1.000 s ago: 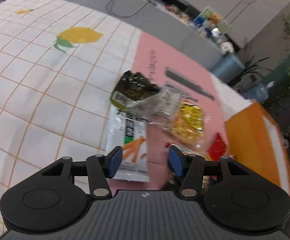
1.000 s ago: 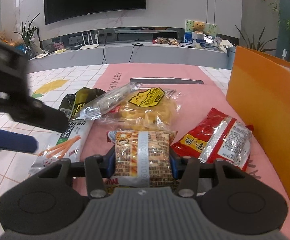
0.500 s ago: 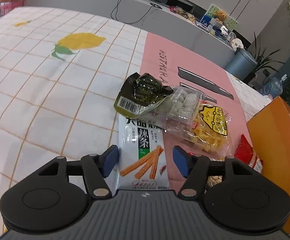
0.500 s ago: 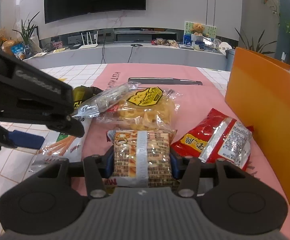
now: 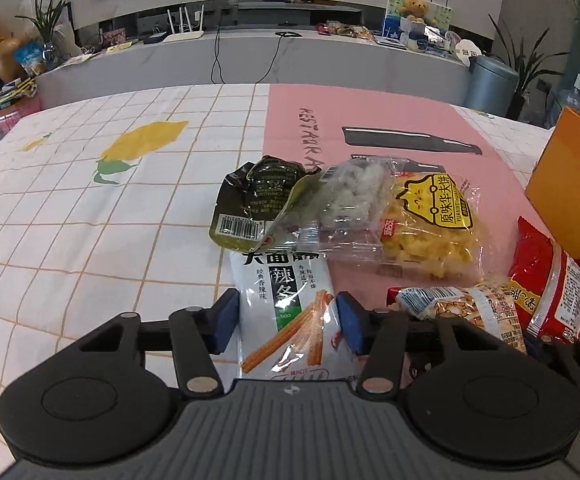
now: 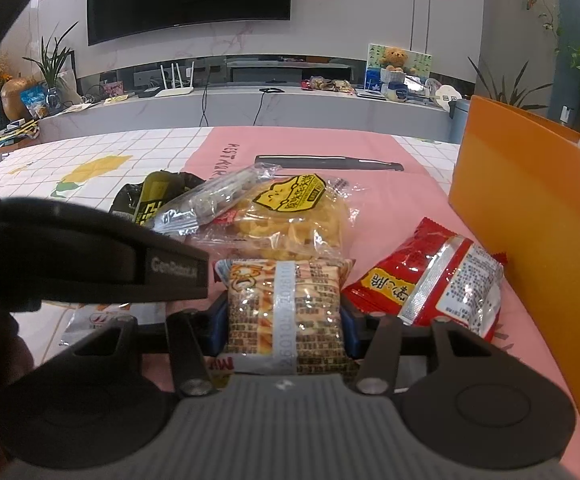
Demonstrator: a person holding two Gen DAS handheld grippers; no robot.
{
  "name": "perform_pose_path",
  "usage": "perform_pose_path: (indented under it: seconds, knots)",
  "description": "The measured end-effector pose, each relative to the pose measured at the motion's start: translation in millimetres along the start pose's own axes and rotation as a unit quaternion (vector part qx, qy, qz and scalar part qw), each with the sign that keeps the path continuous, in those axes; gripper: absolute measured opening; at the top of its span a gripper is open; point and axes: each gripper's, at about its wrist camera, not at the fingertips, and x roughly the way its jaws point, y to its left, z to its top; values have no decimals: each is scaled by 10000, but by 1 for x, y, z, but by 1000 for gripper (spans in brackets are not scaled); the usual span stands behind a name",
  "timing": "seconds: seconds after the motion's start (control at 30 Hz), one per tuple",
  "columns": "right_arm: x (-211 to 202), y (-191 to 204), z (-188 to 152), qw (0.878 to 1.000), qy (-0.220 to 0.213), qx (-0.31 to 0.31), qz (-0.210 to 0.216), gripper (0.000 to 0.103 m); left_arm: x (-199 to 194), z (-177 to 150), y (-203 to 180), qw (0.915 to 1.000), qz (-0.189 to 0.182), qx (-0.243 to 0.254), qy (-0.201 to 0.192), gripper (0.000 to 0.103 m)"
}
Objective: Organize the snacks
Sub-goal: 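Grasp the brown cake bag with the right gripper while the left grasps the spicy-strip bag, then lift both bags and carry them over the orange box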
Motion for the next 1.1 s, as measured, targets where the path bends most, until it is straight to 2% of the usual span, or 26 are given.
perform_pose_path:
  seconds: [0.13, 0.27, 0.6, 0.77, 0.93, 1.1]
  knots:
    - [0, 1, 0, 10000, 2, 22, -23, 51, -4, 1, 7, 9995, -150, -271, 29, 56]
    - [-2, -1, 0, 9999, -27, 132, 1, 50, -8, 0, 16, 9971, -459, -603, 42, 55]
    - [-11, -6, 6, 9991, -77, 402, 104, 47, -21, 1, 30, 9905, -685, -1180, 170, 54]
    - [-20, -11, 11, 9976, -205, 620, 213, 47, -30, -2, 36, 9888, -726, -1279, 238, 54]
    - [-35, -5, 15, 9979, -390, 441, 260, 47, -44, -7, 44, 9834, -877, -1569, 253, 54]
    - [-52, -3, 18, 9970, -533, 409, 372, 47, -63, -8, 46, 9825, -879, -1635, 119, 54]
